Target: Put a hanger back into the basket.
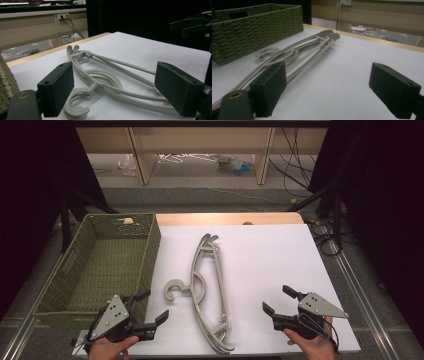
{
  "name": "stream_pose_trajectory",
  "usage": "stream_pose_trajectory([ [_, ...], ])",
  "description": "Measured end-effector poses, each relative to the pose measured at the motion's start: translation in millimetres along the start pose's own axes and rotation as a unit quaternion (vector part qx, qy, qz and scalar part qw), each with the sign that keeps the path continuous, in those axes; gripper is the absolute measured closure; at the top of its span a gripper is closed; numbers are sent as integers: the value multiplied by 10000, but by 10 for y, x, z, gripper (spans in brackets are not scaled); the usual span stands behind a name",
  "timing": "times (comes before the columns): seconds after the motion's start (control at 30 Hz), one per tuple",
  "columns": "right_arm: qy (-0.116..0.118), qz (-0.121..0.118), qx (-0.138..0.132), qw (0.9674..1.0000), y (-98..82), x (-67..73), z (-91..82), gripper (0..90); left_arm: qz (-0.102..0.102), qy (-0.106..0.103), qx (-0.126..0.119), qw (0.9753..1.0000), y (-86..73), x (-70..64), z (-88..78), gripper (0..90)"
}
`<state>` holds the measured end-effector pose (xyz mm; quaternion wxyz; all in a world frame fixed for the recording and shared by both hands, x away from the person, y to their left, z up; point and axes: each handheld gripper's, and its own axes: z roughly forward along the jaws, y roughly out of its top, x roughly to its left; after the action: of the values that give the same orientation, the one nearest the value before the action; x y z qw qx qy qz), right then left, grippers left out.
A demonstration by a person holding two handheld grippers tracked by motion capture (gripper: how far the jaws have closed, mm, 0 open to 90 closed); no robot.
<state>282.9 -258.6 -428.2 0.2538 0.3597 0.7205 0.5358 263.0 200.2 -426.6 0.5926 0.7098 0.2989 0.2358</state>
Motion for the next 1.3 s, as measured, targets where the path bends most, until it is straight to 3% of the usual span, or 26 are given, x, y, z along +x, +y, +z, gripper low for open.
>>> stream_pose_trajectory([
  [0.2, 14, -4, -62, 10000, -2, 3, 17, 155, -12, -11, 5, 10000, 0, -2, 2, 157],
  [0.53, 87, -4, 204, 9998, 7, 27, 73, 160, -53, -14, 7, 10000, -2, -3, 4, 157],
  [0.73, 223, -7, 397, 9990, 82, 121, 168, 170, -28, -3, 13, 10000, -1, -3, 5, 157],
  [0.83, 357, -148, 469, 9981, 145, 220, 249, 191, 12, -2, 18, 10000, 0, -3, 12, 157],
  [0.9, 542, -131, 649, 9963, 205, 300, 300, 196, 3, -2, 14, 10000, 1, -5, 13, 157],
  [1.0, 729, -287, 816, 9936, 289, 408, 395, 226, -7, -1, 13, 10000, 0, -1, 15, 157],
  [1.07, 833, -339, 948, 9914, 335, 477, 466, 243, -150, 26, 13, 9999, -7, -13, 16, 157],
  [1.13, 987, -399, 1052, 9887, 375, 547, 542, 249, -39, -21, -47, 10000, -7, 4, 19, 157],
  [1.3, 1277, -377, 1498, 9797, 427, 719, 716, 261, -24, 1, -9, 10000, -5, 1, 16, 157],
])
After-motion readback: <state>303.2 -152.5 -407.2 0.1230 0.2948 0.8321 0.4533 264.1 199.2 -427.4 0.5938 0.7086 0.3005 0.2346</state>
